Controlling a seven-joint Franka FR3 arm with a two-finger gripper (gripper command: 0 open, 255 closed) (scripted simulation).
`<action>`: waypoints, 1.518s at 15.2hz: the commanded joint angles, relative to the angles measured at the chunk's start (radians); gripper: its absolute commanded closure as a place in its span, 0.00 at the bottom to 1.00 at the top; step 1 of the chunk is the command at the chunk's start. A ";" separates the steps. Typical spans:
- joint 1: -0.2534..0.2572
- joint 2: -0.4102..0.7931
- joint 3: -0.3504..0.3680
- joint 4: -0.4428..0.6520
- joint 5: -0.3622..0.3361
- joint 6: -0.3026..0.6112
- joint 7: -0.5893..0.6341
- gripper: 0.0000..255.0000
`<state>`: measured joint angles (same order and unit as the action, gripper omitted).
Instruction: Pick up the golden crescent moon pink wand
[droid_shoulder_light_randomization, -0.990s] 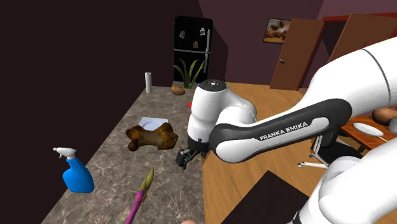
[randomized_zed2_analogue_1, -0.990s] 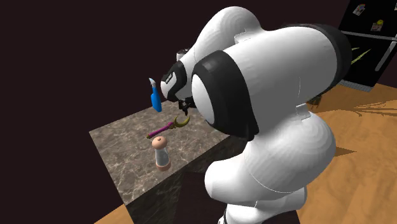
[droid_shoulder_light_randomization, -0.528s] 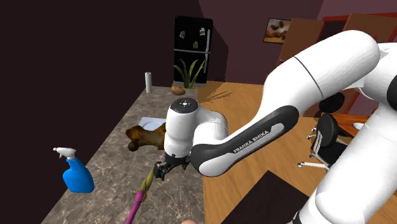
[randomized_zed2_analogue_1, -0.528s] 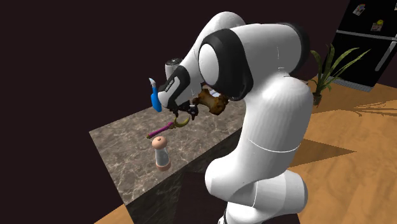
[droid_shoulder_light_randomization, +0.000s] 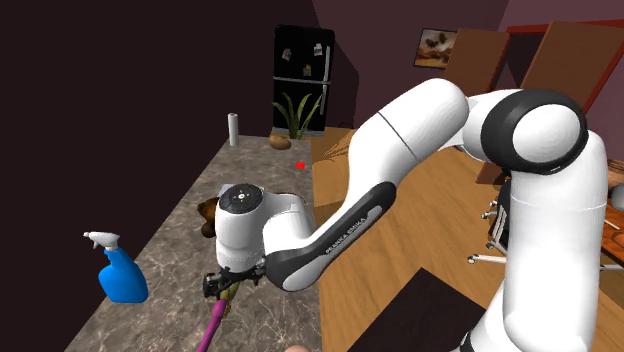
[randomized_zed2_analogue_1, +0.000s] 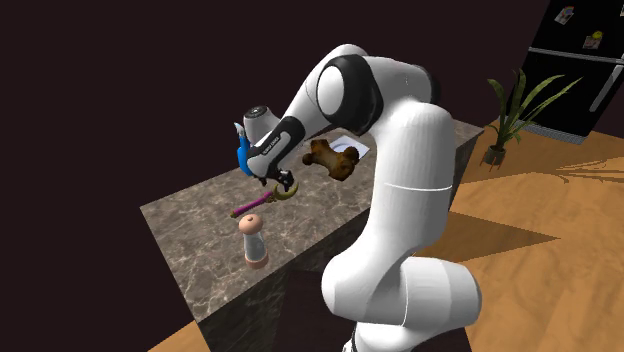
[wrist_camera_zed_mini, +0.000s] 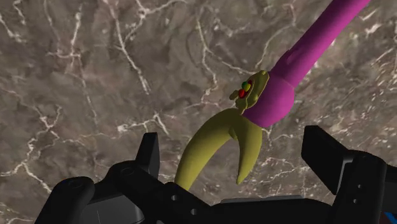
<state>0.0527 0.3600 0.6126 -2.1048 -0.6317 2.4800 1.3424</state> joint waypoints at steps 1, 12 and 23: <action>0.051 0.082 -0.035 0.078 -0.058 -0.010 0.064 0.00; 0.139 0.234 -0.120 0.172 -0.169 0.032 0.168 0.00; 0.139 0.234 -0.120 0.172 -0.169 0.032 0.168 1.00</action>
<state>0.1918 0.5937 0.4922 -1.9327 -0.8001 2.5118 1.5099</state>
